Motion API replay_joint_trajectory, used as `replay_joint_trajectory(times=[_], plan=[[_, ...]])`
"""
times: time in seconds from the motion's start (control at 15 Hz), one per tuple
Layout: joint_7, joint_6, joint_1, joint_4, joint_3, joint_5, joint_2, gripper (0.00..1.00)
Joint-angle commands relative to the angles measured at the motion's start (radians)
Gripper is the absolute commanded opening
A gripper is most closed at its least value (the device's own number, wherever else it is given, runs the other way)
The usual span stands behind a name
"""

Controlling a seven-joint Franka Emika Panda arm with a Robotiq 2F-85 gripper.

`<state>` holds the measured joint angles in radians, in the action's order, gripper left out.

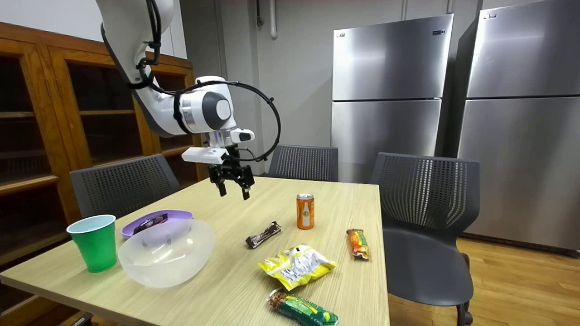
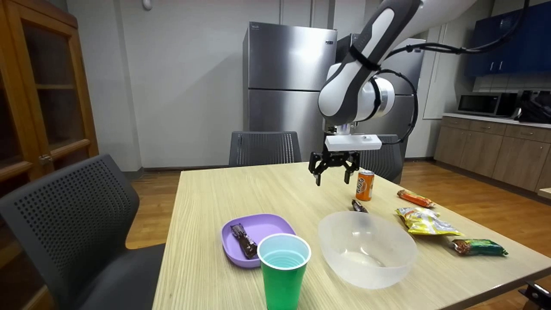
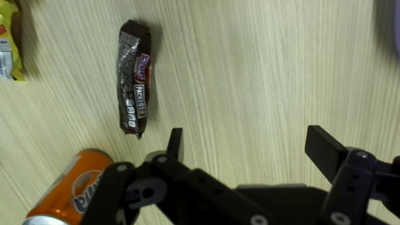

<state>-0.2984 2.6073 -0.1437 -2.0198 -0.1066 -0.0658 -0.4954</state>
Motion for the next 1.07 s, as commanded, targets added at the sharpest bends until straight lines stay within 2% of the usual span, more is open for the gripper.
replay_joint_trajectory(times=[0.0,0.33,1.0], plan=[[-0.043,-0.019,0.018,-0.042,-0.023,0.001,0.028,1.00],[-0.064,-0.023,0.037,-0.039,-0.052,0.004,-0.010,1.00],[-0.113,-0.040,0.053,0.033,-0.061,0.050,-0.162,1.00]])
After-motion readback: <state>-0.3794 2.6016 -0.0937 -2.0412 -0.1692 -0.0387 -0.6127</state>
